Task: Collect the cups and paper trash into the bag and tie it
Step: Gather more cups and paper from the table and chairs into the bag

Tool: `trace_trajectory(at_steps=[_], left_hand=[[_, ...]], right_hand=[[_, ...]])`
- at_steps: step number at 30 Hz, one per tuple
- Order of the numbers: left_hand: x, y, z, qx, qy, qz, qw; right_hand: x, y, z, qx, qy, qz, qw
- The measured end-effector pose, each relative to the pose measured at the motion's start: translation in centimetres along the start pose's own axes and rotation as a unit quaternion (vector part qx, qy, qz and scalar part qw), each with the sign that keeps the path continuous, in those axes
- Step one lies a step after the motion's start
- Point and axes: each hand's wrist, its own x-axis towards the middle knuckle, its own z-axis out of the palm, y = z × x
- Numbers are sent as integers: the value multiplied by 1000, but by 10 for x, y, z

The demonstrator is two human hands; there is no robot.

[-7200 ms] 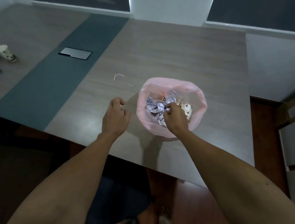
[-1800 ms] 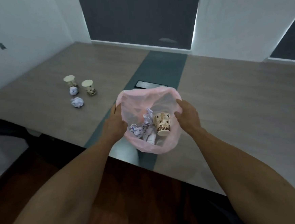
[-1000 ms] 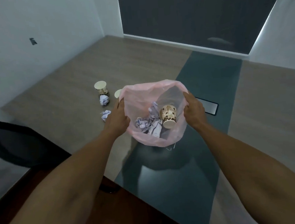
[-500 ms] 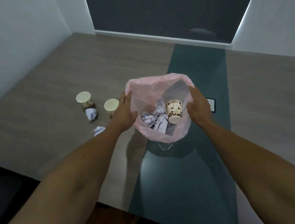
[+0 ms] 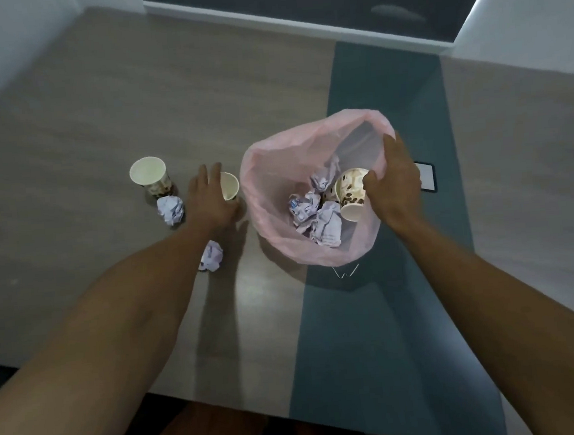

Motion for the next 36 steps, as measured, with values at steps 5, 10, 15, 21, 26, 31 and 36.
trace_trajectory(at_steps=[5,10,15,21,26,31,36], left_hand=[[9,-2,3,-29,-2,12,999],[-12,20,-24,-79,168,-2,983],[-42,62,-62,-185,348,78,916],[-56,84,-30,-13,197,247,949],[-44,80,5,28,44,182,982],[-48,78,4,-44,61,213,974],[-59,43,-12,-71,158,73,982]], right_hand=[[1,-15,7,-21,2,-3,1000],[2,-37,7,-14,-5,14,1000],[12,-47,7,18,-10,13,1000],[17,-45,3,11,-23,-7,1000],[16,-38,2,3,-36,-7,999],[17,-37,13,4,-64,-15,998],[16,-43,27,9,-89,-23,996]])
